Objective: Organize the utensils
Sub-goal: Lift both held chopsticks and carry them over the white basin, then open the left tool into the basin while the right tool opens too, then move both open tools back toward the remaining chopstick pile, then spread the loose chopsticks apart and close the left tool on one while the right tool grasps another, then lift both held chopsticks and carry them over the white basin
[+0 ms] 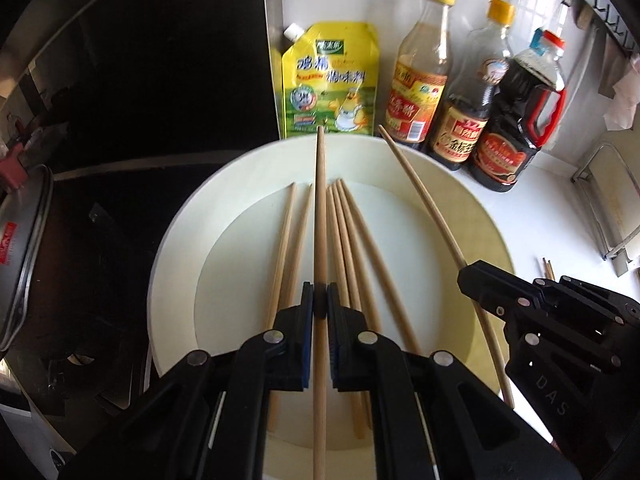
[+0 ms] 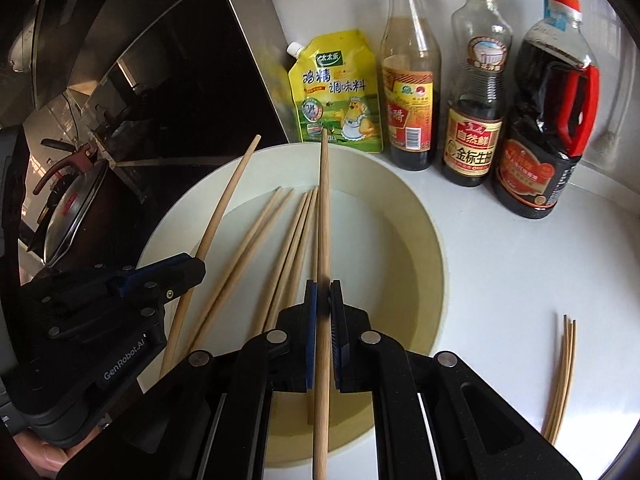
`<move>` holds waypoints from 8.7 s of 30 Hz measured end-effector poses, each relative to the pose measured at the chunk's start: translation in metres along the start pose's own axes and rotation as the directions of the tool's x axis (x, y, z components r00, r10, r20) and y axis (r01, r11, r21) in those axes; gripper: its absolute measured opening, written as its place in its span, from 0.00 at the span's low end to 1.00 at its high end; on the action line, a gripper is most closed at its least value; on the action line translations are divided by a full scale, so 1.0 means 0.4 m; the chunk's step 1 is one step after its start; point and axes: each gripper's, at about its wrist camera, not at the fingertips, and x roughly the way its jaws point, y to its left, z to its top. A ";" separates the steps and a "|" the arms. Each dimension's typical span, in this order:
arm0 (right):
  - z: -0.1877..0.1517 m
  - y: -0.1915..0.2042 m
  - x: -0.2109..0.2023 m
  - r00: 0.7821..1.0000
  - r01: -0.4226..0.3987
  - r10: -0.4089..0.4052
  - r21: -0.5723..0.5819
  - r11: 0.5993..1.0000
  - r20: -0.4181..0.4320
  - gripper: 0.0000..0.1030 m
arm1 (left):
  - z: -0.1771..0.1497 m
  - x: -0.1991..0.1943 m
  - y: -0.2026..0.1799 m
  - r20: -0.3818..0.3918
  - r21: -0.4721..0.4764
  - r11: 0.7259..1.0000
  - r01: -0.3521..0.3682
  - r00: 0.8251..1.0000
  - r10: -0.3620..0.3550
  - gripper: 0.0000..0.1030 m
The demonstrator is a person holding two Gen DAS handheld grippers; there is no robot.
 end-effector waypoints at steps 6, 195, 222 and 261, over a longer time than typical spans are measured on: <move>0.003 -0.011 0.085 0.997 0.006 -0.004 0.026 1.000 -0.081 0.06 | -0.002 0.067 0.019 -0.060 -0.004 1.000 0.005 0.998 -0.005 0.07; -0.434 -0.563 -0.173 0.966 0.257 -0.246 0.162 0.953 -0.081 0.06 | -0.258 0.104 -0.553 -0.095 0.185 0.980 0.072 0.994 -0.055 0.07; -0.367 -0.457 -0.332 0.979 0.187 -0.199 0.193 0.963 0.046 0.06 | -0.188 -0.097 -0.502 0.013 0.211 0.970 0.117 0.992 -0.123 0.07; -0.004 -0.047 -0.160 0.990 0.090 -0.091 0.014 0.996 0.110 0.06 | 0.042 -0.144 -0.037 0.177 0.083 0.993 0.088 0.979 -0.101 0.07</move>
